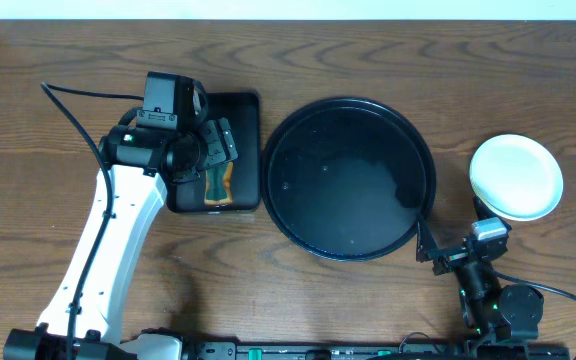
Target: Clean dirty plates on tray and stack at the side
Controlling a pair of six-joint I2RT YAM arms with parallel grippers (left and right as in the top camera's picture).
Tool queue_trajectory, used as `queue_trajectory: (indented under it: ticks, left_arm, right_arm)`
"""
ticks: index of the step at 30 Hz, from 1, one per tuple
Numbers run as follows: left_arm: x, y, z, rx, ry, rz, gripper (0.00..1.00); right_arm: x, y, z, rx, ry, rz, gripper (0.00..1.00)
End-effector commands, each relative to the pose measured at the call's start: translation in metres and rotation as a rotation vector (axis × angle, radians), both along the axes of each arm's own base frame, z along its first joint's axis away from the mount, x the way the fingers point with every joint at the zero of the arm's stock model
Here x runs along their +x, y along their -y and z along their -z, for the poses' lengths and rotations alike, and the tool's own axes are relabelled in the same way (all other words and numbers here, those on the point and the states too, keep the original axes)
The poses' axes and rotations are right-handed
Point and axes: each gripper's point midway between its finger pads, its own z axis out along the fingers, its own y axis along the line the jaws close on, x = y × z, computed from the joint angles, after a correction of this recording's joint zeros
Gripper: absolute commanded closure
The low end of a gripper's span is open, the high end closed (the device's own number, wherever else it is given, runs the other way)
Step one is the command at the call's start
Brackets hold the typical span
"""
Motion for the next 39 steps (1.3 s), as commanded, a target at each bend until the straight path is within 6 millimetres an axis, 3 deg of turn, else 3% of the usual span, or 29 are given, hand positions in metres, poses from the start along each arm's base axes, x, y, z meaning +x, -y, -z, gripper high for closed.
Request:
queue_trajectory:
  ticks: [1,10,15,19,22,27,30,35,39]
  left_arm:
    - [0.002,0.0,-0.005,-0.005,0.011,0.008,0.15]
    - [0.002,-0.001,-0.003,-0.004,0.006,0.006,0.15]
    - [-0.01,-0.002,0.014,0.004,-0.039,0.009,0.15]
    - [-0.035,-0.019,0.018,0.112,-0.019,-0.006,0.15]
    - [-0.049,-0.033,0.005,0.158,0.09,-0.043,0.15]
    - [-0.05,-0.044,-0.042,0.172,0.474,-0.055,0.15]
    - [-0.061,-0.053,-0.062,0.181,0.652,-0.067,0.15]
    - [-0.091,-0.072,-0.069,0.188,0.79,-0.14,0.15]
    - [-0.104,-0.081,-0.064,0.204,0.893,-0.174,0.15]
  right_arm:
    - [0.0,0.002,0.001,-0.008,0.004,0.012,0.01]
    - [0.0,0.002,0.001,-0.008,0.004,0.012,0.01]
    - [0.0,0.002,0.001,-0.008,0.004,0.012,0.01]
    - [0.0,0.002,0.001,-0.008,0.004,0.012,0.01]
    - [0.0,0.002,0.001,-0.008,0.004,0.012,0.01]
    - [0.0,0.002,0.001,-0.008,0.004,0.012,0.01]
    - [0.0,0.002,0.001,-0.008,0.004,0.012,0.01]
    - [0.0,0.002,0.001,-0.008,0.004,0.012,0.01]
    - [0.0,0.002,0.001,-0.008,0.004,0.012,0.01]
